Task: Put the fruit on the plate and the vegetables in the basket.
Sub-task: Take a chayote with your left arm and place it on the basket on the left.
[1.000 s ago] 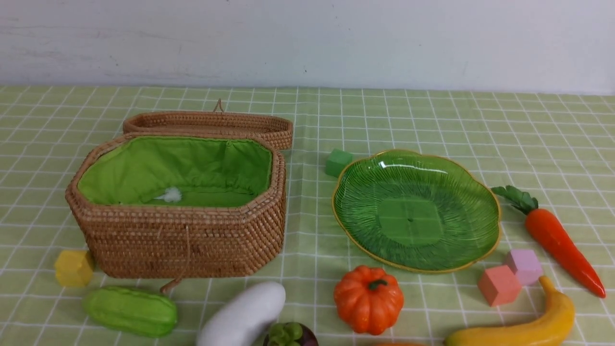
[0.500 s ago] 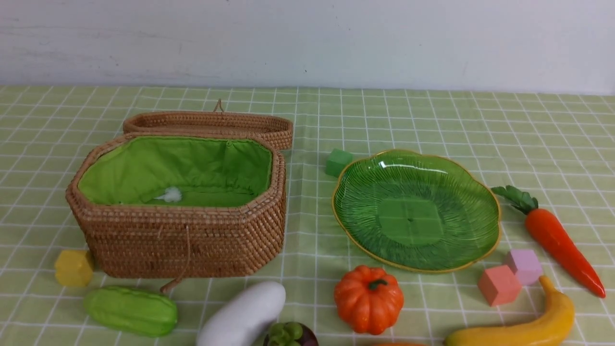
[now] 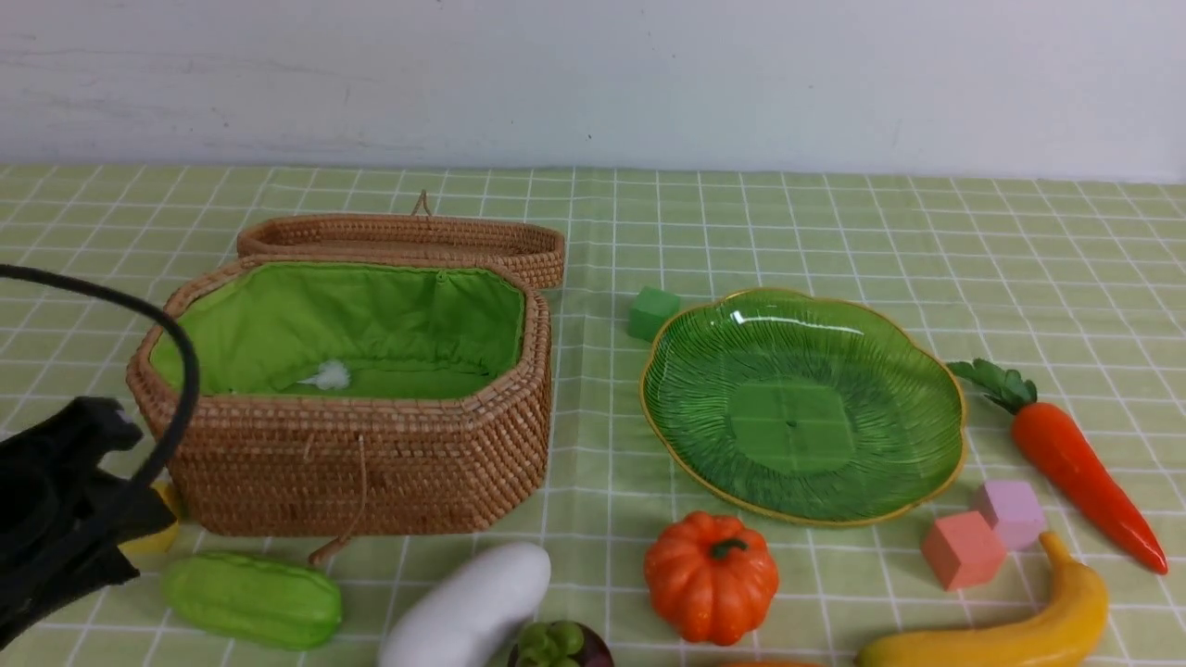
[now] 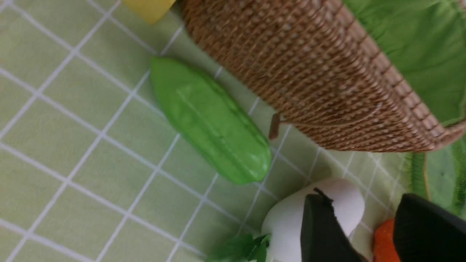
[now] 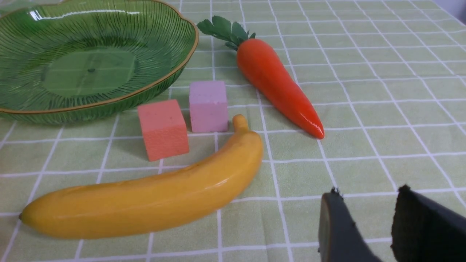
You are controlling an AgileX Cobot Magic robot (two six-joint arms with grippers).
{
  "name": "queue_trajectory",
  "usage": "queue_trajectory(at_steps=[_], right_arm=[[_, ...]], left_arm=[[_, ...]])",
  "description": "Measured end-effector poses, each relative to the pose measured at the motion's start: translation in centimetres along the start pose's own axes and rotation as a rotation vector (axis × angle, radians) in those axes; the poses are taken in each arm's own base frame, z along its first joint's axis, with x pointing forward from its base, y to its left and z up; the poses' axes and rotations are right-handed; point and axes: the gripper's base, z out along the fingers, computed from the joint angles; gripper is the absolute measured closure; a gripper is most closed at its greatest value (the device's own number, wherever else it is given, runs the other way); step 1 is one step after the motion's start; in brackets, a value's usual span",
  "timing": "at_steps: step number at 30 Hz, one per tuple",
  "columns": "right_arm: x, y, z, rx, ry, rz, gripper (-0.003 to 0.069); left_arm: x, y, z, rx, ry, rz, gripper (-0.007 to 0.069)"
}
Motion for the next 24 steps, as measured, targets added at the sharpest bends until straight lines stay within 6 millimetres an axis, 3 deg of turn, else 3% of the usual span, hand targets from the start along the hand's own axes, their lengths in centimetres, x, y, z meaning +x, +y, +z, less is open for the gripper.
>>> queue_trajectory(at_steps=[5,10,16,24], right_arm=[[0.0,0.0,0.0,0.000,0.000,0.000,0.0418],[0.0,0.0,0.0,0.000,0.000,0.000,0.0418],[0.0,0.0,0.0,0.000,0.000,0.000,0.0418],[0.0,0.0,0.0,0.000,0.000,0.000,0.0418]], left_arm=[[-1.4,-1.4,2.6,-0.125,0.124,-0.013,0.0174],[-2.3,-1.4,6.8,-0.244,0.187,-0.158,0.0006],[-2.5,-0.7,10.3,-0.314,0.190,-0.289,0.0001],[-2.8,0.5,12.8,-0.395,0.150,-0.351,0.0046]])
